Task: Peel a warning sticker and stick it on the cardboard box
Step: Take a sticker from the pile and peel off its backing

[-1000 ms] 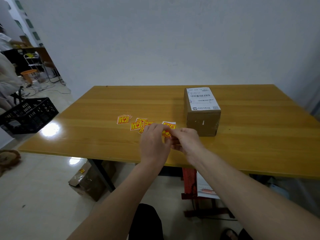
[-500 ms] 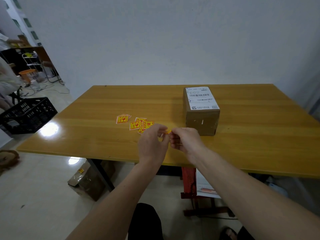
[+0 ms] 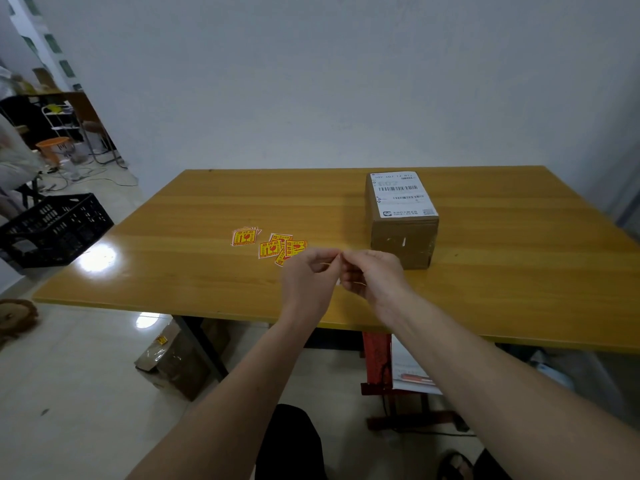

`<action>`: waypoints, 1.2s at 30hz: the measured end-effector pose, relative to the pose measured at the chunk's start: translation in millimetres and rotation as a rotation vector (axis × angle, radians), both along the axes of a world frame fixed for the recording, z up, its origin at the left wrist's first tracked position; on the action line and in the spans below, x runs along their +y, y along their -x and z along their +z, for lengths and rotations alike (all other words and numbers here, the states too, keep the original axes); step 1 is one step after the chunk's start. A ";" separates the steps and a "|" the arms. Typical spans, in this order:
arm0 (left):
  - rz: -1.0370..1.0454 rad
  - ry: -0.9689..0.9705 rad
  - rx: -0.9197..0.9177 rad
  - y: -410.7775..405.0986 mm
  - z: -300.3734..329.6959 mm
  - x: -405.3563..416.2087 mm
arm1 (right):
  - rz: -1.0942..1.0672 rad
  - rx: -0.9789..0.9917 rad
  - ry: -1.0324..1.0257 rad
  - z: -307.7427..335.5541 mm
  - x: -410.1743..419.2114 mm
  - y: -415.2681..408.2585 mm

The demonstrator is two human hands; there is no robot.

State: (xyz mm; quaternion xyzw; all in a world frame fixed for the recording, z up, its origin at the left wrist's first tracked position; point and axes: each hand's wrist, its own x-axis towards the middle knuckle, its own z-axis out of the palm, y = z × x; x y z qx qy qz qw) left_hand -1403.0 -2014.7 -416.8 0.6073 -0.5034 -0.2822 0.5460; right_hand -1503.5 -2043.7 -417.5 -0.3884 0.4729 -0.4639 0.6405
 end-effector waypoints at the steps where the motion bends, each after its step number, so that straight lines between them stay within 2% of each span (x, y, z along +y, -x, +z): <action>1: -0.012 0.005 0.001 0.5 0.2 0.3 | -0.003 -0.002 -0.001 -0.3 0.0 0.2; 8: -0.023 0.013 0.071 -0.2 1.5 1.5 | -0.003 0.009 -0.008 -0.8 -2.5 1.8; 15: -0.018 -0.085 0.193 -4.2 -2.3 -2.5 | 0.029 -0.048 -0.019 2.9 -2.6 0.5; 28: 0.010 -0.105 0.216 -1.3 -4.3 -4.5 | 0.019 -0.044 -0.029 2.4 -4.6 3.2; 36: 0.016 -0.069 0.145 -2.1 -6.5 -5.7 | 0.026 -0.061 -0.042 -0.2 -4.6 2.6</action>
